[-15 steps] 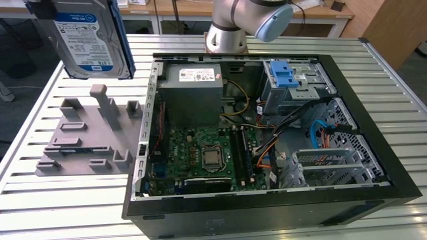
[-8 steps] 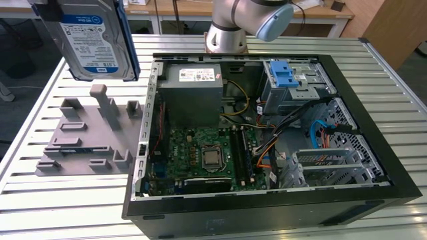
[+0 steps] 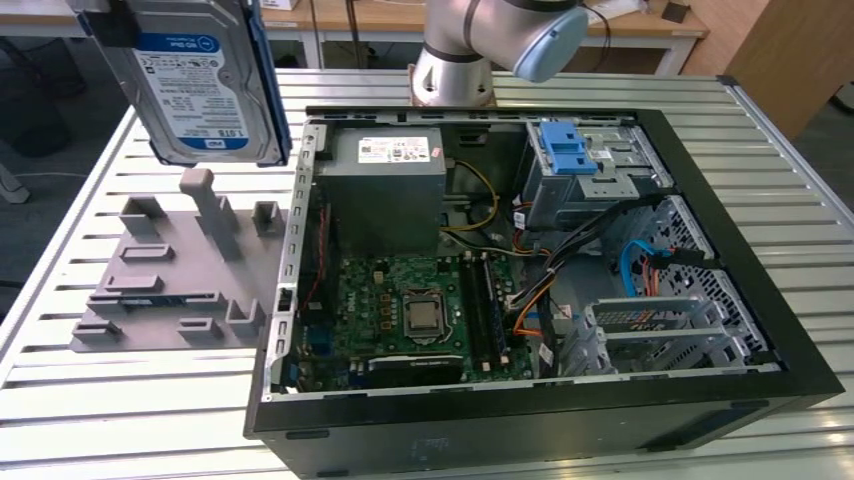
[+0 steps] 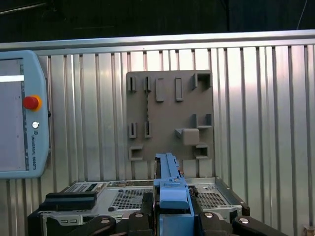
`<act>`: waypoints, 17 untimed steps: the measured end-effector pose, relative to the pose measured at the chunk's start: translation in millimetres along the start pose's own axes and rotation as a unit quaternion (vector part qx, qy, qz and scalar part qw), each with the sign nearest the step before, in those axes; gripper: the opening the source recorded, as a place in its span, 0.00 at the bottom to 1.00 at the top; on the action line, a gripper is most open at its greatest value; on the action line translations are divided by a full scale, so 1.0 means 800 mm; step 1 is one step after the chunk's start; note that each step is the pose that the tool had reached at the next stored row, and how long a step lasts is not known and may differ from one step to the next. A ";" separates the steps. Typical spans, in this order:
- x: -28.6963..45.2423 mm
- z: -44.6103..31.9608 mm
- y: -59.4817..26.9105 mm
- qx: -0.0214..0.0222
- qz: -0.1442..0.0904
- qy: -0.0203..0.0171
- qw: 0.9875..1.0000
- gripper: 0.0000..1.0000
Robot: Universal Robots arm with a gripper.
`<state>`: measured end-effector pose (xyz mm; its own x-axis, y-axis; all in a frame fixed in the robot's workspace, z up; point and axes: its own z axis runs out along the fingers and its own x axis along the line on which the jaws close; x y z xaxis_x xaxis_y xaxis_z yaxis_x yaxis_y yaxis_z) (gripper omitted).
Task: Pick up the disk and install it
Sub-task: 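Pick up the disk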
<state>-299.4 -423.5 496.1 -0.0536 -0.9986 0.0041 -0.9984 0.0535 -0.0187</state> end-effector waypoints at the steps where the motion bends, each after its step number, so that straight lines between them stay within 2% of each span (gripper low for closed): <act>1: 0.0006 0.0001 -0.002 0.000 0.000 0.000 1.000 0.37; 17: 0.0107 0.0006 -0.032 0.000 0.000 0.000 1.000 0.37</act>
<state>-274.4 -433.5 496.2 -0.0541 -0.9985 0.0041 -0.9984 0.0540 -0.0186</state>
